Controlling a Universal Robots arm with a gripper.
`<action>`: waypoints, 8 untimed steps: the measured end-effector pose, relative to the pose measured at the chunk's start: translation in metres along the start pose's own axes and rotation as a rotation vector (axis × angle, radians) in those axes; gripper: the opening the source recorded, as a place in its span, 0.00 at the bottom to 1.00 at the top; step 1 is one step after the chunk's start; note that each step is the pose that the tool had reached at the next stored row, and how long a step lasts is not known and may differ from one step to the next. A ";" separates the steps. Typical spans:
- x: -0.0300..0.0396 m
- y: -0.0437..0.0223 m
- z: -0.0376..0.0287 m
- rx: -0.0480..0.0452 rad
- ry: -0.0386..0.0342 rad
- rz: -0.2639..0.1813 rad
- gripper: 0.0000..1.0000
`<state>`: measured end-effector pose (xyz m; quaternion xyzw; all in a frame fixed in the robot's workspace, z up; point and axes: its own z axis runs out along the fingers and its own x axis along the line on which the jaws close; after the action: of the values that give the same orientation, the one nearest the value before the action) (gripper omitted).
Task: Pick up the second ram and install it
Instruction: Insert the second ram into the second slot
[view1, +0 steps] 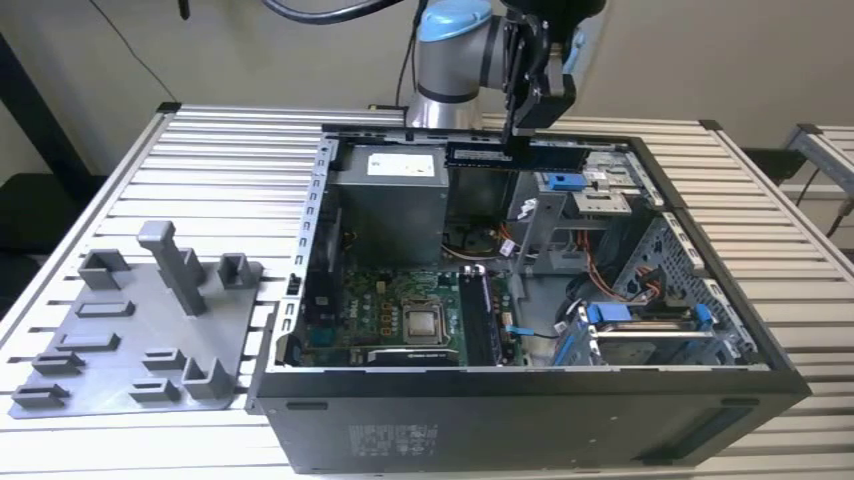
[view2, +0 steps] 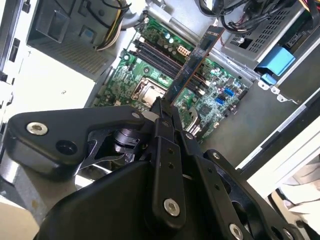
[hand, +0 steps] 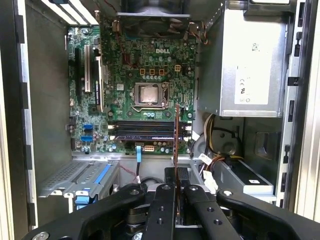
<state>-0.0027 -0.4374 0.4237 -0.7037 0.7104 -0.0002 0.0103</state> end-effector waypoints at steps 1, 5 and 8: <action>-0.0001 0.0000 0.0000 0.0000 0.0000 0.000 0.13; -0.0001 0.0000 0.0001 0.0001 0.0000 0.007 0.13; -0.0002 0.0000 0.0004 0.0003 0.0004 0.024 0.13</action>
<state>-0.0027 -0.4373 0.4233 -0.6949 0.7190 -0.0003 0.0103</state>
